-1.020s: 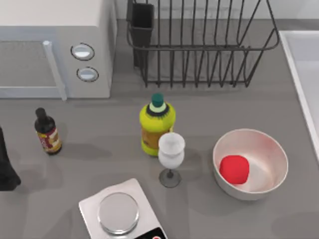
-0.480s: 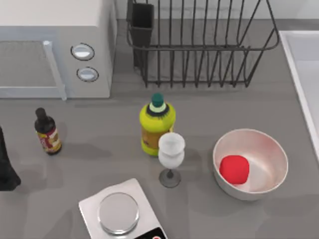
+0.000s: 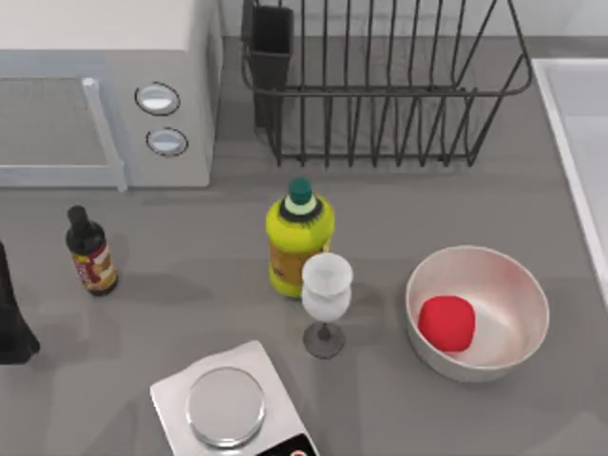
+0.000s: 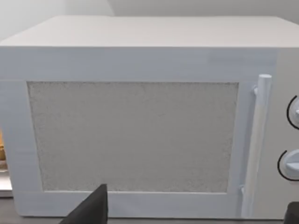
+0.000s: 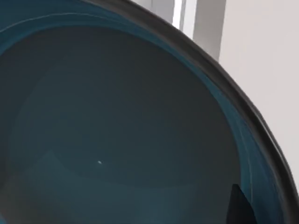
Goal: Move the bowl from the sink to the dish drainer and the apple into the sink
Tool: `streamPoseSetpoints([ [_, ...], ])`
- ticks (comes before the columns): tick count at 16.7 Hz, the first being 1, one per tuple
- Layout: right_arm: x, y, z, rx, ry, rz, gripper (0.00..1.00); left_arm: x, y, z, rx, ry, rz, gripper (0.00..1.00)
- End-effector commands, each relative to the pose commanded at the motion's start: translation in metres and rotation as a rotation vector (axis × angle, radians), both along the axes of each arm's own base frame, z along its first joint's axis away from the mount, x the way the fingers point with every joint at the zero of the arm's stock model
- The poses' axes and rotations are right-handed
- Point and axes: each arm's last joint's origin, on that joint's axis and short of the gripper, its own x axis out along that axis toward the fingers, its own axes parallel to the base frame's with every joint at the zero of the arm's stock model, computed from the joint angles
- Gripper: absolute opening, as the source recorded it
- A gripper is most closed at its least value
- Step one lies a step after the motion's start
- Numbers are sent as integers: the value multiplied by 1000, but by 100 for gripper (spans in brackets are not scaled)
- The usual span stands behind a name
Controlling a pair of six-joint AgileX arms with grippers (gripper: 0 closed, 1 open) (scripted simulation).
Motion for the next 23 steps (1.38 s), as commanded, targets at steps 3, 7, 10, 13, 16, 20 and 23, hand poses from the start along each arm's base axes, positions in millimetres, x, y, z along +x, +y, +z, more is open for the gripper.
streamPoseSetpoints([
  [3,21,23,2,-63,-80,33,0,0,0,0,0,0,0,100],
  [7,45,58,7,-129,-204,76,0,0,0,0,0,0,0,100],
  [10,59,86,12,-164,-307,101,0,0,0,0,0,0,0,100],
  [13,70,116,17,-183,-414,118,0,0,0,0,0,0,0,100],
  [16,78,148,21,-186,-522,130,0,0,0,0,0,0,0,100],
  [20,83,192,27,-162,-670,145,0,0,0,0,0,0,0,100],
  [23,82,227,33,-125,-780,153,0,0,0,0,0,0,0,100],
])
